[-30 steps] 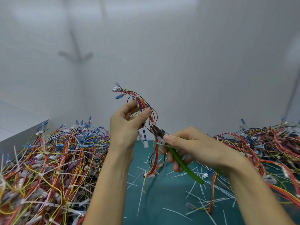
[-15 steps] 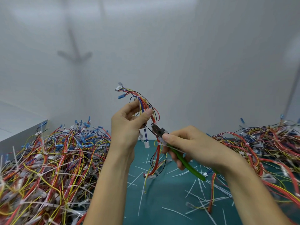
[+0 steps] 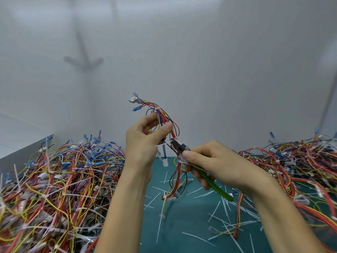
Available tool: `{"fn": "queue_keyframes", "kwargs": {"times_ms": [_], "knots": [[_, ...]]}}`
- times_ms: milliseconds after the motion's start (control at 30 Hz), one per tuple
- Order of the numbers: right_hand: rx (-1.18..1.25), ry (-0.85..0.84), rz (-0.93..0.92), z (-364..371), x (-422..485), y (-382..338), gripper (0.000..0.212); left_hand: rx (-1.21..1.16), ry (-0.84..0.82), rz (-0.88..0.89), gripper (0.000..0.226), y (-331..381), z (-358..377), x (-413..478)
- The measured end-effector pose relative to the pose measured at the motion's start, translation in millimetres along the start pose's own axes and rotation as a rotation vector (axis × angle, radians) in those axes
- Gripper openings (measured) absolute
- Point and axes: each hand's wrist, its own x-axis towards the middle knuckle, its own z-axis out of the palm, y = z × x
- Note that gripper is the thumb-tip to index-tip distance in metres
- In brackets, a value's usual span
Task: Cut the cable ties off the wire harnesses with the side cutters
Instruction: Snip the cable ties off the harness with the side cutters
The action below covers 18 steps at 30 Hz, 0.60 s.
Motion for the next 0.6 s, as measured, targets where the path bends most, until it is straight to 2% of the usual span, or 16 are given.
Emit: {"fn": "queue_keyframes", "kwargs": {"times_ms": [600], "knots": [[-0.011, 0.011, -0.014, 0.2, -1.9, -4.5, 0.046, 0.003, 0.002, -0.014, 0.027, 2.7, -1.2, -0.6]]}}
